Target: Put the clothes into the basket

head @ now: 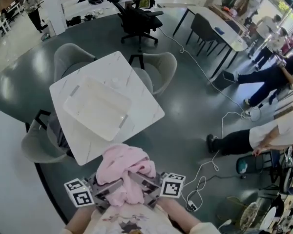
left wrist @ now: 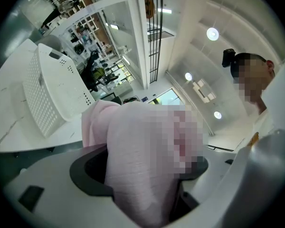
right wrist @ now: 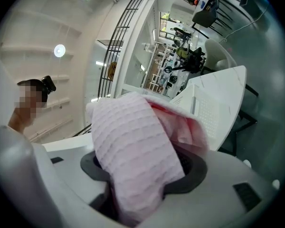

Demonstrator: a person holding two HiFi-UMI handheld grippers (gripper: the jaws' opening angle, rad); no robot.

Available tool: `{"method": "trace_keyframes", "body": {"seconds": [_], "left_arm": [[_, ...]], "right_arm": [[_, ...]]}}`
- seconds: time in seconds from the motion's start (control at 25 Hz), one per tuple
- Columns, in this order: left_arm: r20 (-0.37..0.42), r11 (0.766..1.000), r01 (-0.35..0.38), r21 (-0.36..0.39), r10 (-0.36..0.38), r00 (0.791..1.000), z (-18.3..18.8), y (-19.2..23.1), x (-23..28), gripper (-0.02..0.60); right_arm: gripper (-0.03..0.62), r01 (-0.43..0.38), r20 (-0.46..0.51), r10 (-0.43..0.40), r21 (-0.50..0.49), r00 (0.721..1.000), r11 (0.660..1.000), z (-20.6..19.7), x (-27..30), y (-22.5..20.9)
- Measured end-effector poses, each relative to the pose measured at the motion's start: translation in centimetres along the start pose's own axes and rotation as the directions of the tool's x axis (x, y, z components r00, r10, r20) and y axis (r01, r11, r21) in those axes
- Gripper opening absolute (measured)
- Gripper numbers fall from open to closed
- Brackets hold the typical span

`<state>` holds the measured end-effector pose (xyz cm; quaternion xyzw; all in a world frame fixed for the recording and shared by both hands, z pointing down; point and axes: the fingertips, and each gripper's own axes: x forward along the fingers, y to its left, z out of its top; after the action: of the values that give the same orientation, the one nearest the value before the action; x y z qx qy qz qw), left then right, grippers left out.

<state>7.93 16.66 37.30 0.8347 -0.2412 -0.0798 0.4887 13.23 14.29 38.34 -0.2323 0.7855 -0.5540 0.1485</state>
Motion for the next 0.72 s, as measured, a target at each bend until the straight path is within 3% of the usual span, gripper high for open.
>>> {"method": "trace_keyframes", "body": {"seconds": [0.72], "left_arm": [[0.063, 0.998, 0.032, 0.058, -0.035, 0.997, 13.8, 5.6, -1.4, 0.368]], "right_arm": [[0.268, 0.008, 0.024, -0.007, -0.061, 1.0, 0.998, 6.8, 13.3, 0.4]]}}
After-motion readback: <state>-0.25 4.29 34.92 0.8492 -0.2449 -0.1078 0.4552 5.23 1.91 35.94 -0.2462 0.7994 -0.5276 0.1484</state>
